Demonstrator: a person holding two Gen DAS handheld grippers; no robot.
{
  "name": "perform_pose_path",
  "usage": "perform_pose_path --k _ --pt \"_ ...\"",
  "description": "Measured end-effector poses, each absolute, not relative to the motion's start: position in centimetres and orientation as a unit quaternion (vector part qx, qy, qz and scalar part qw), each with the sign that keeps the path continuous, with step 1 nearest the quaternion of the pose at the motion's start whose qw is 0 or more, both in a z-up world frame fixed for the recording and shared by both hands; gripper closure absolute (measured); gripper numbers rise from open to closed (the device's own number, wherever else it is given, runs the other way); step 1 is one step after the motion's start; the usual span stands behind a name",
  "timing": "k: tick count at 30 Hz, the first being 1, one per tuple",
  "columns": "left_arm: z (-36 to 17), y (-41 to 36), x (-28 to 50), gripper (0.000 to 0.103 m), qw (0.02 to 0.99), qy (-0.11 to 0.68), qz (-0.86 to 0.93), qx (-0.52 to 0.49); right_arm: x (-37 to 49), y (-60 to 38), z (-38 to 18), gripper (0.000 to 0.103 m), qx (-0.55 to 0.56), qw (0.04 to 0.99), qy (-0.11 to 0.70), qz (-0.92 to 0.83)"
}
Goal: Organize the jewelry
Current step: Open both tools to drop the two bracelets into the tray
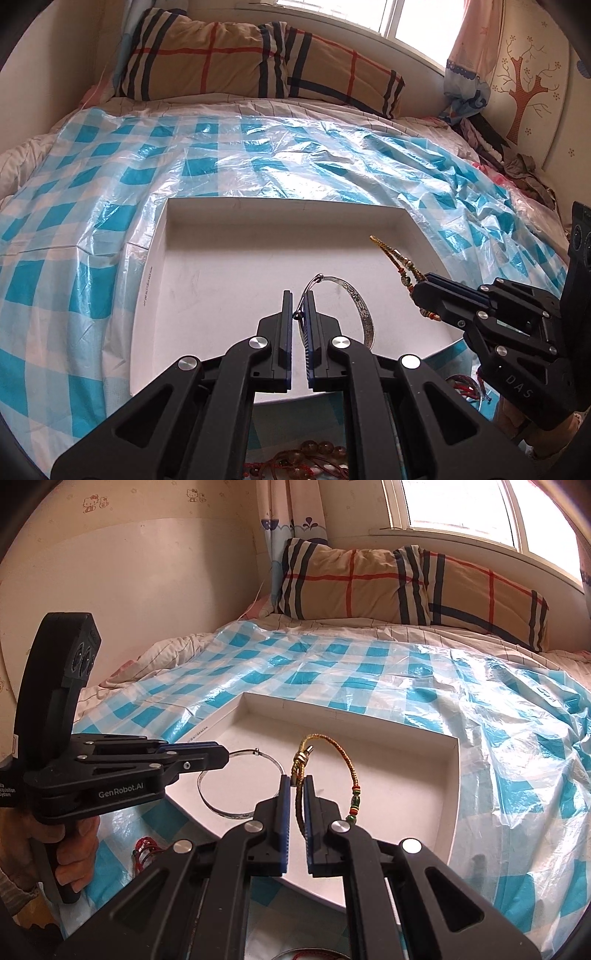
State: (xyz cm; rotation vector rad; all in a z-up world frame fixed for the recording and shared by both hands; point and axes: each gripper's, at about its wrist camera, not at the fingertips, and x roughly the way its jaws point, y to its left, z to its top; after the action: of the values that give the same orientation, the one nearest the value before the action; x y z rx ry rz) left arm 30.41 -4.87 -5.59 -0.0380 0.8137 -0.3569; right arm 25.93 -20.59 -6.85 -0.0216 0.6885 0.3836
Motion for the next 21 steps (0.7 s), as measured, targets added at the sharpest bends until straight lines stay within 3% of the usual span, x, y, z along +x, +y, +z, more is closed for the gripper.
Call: perform_pose_path --k 2,12,21 --pt "-6.3 -5.0 30.8 0.097 0.898 0.406 -0.168 -0.013 26.2 -20.8 -7.1 0.077 -0.004 0.923 0.341 0.18" --pt "-5.3 -4.7 28.4 0.094 0.902 0.407 -0.14 0.018 22.9 -21.1 -4.3 0.073 0.014 0.924 0.334 0.184" --pt "-3.5 -4.5 23.8 0.064 0.905 0.4 -0.135 0.044 18.3 -21.4 -2.9 0.068 0.04 0.921 0.342 0.184"
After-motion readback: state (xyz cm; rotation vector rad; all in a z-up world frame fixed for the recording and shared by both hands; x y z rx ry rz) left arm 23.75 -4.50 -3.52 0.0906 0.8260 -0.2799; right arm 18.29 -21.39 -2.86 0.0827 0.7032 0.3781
